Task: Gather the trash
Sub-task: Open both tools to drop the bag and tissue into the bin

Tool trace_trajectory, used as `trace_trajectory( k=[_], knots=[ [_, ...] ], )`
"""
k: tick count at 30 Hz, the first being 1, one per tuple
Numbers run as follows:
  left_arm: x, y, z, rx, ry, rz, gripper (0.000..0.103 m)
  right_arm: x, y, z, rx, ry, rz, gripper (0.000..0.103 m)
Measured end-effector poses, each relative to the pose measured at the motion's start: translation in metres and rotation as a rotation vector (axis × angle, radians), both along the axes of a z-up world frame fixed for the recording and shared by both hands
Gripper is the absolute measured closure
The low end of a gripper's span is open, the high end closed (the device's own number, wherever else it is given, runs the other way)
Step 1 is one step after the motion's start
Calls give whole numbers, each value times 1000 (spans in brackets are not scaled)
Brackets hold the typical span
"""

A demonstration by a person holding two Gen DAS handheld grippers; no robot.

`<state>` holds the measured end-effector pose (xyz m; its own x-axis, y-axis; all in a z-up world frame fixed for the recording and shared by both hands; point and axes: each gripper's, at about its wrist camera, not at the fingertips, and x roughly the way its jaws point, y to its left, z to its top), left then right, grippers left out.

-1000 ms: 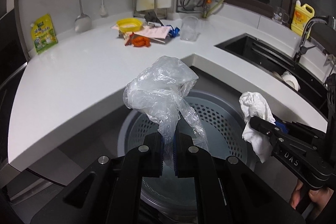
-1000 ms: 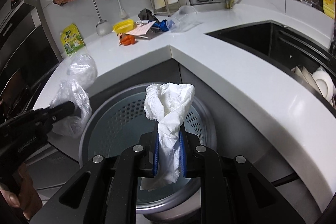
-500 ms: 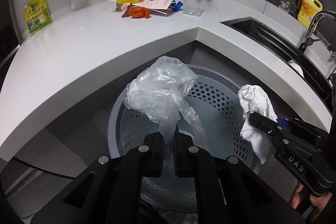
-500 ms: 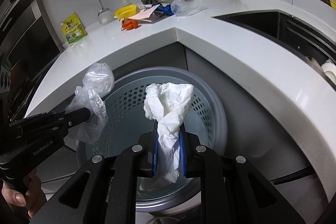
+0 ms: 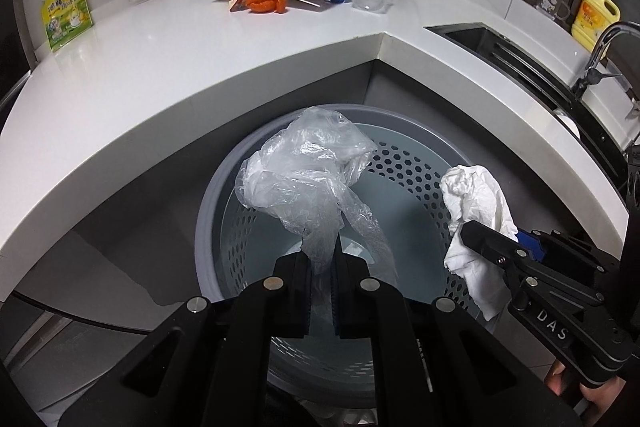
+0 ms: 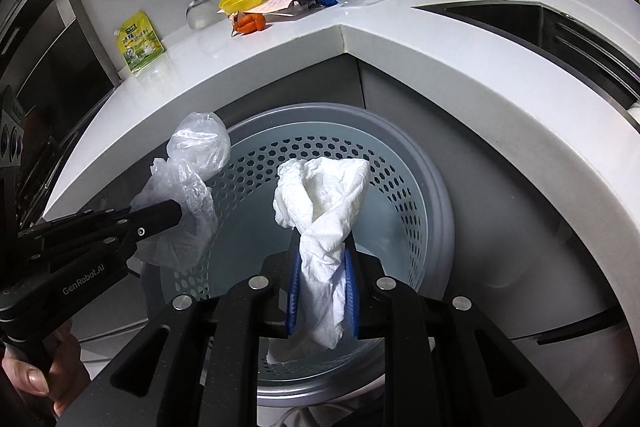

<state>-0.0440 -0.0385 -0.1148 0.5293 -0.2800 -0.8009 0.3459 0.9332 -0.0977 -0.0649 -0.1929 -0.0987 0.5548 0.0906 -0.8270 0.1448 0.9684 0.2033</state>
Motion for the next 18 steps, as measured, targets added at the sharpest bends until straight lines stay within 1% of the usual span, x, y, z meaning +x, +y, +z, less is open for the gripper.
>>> trace_trajectory(
  k=[2,5,6,7,8,9,10,12,16,18],
  knots=[
    [1,1,0,-8,7,2,93,1,-1,0,0,-1,-2,76],
    [1,2,-1,-7,9,5,92,0,-1,1,3,-6,-6,67],
    [2,2,-1,-6,8,8,90,0,-2,2,-1,-9,-8,62],
    [2,2,-1,-6,8,9,85,-1,-2,2,-3,-12,-9,59],
    [2,3,-1,-9,9,11,78,-1,-2,3,-3,-15,-11,58],
    [2,3,-1,-13,10,14,73,-1,-2,4,-3,-16,-12,57],
    [2,4,0,-16,8,17,63,-1,-2,4,-4,-17,-13,57],
    [1,6,2,-20,-6,25,53,-2,-3,5,-5,-18,-14,57],
    [0,6,4,-18,-20,31,46,-2,-4,5,-6,-19,-20,57],
    [0,7,4,-20,-20,35,43,-3,-4,6,-7,-22,-23,54]
  ],
)
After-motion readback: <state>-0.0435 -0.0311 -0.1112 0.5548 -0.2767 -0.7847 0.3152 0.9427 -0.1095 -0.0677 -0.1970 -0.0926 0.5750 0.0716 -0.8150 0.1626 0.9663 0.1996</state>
